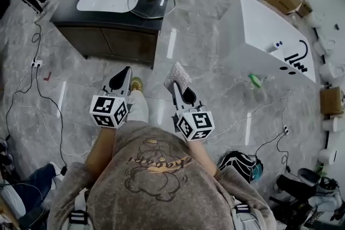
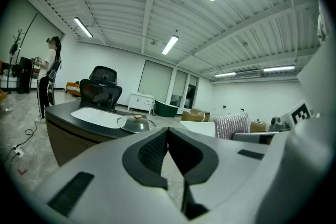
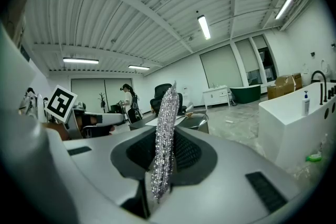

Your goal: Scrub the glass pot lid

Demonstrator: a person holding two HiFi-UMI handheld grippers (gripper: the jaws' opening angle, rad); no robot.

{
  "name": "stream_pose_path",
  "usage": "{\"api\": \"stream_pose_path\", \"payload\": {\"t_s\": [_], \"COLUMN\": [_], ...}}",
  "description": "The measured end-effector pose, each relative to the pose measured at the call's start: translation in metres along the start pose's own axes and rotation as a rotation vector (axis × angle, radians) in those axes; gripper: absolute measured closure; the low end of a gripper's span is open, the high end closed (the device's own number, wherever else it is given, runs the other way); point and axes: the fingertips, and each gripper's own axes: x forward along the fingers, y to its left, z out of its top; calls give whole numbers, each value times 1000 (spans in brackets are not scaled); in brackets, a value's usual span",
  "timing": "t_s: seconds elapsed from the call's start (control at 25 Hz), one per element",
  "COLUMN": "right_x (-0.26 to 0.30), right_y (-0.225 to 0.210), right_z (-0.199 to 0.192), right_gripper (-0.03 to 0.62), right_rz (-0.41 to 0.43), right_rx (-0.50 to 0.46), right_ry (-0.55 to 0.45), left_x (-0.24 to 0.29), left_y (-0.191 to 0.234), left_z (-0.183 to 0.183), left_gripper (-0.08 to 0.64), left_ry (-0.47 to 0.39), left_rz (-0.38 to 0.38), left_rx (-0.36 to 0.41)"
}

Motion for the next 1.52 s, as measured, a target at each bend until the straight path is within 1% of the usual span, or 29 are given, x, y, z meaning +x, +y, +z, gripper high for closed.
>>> {"api": "stream_pose_path", "payload": {"t_s": [0.28, 0.52, 0.68, 0.8, 0.96, 1.08, 1.2, 1.24, 1.28, 1.4, 1.52], "right_x": [100, 197, 255, 285, 316, 331, 343, 347, 351, 366, 379], "right_y": [-44, -72, -87, -101, -119, -128, -140, -144, -149, -161, -171], "right_z": [17, 46, 71, 85, 93, 96, 100, 100, 101, 103, 104], "right_gripper": [512, 512, 512, 512, 512, 512, 512, 512, 512, 512, 512], "right_rz": [-30, -52, -63, -85, -119, -124, -127, -126, -124, -109, -88], "right_rx": [2, 25, 14, 9, 22, 25, 32, 34, 36, 41, 40], "right_ry": [20, 44, 53, 50, 49, 54, 60, 62, 64, 73, 86], "left_x": [101, 189, 241, 271, 302, 318, 336, 342, 348, 367, 389], "left_y": [60, 112, 144, 160, 177, 184, 185, 184, 184, 185, 187], "left_z": [25, 53, 73, 85, 99, 103, 102, 102, 103, 103, 91], "left_gripper": [541, 541, 541, 541, 541, 541, 540, 510, 420, 338, 327], "left_ry": [22, 82, 105, 114, 111, 113, 137, 143, 147, 172, 232], "left_rz": [-24, -85, -117, -140, -156, -161, -177, -180, -181, -186, -203], "left_rx": [-6, 0, 10, 21, 18, 8, 3, -4, -10, 15, 91]}}
